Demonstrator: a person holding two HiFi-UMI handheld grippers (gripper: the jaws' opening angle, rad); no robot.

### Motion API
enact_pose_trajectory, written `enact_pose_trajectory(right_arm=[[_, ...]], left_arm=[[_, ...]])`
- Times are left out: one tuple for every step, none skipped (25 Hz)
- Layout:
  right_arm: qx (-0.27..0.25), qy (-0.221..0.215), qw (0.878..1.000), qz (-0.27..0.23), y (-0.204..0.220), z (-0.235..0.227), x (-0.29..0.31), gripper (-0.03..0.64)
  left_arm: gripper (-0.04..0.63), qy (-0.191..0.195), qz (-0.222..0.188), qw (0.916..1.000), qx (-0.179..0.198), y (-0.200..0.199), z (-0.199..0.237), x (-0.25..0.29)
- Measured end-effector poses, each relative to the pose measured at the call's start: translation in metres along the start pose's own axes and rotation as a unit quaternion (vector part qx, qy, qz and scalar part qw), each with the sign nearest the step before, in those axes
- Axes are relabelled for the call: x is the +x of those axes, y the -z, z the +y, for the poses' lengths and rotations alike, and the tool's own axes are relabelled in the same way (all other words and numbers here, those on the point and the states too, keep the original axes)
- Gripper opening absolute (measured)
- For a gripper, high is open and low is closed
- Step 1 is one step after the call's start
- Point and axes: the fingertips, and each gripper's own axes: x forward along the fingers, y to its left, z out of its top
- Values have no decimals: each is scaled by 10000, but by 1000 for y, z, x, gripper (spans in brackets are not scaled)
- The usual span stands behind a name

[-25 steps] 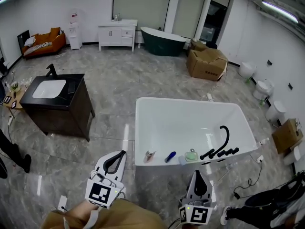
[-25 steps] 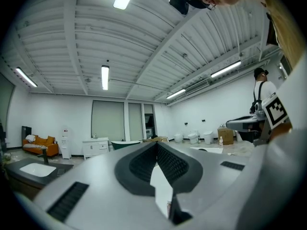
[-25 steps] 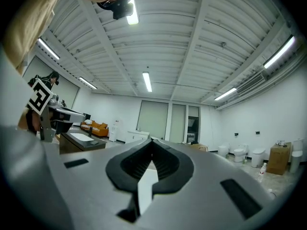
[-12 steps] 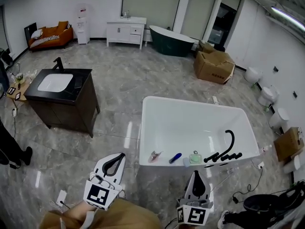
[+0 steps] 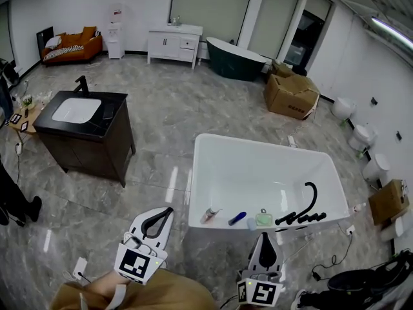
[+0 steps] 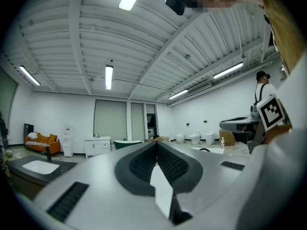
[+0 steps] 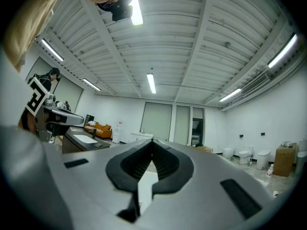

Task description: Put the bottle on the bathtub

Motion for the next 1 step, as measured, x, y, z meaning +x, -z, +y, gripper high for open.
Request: enact_pose_trajectory(right_arm=[[-1,-5,10000,7,1,1,1,5]], left_arm=[[6,-8,10,10000,-1,1,1,0]])
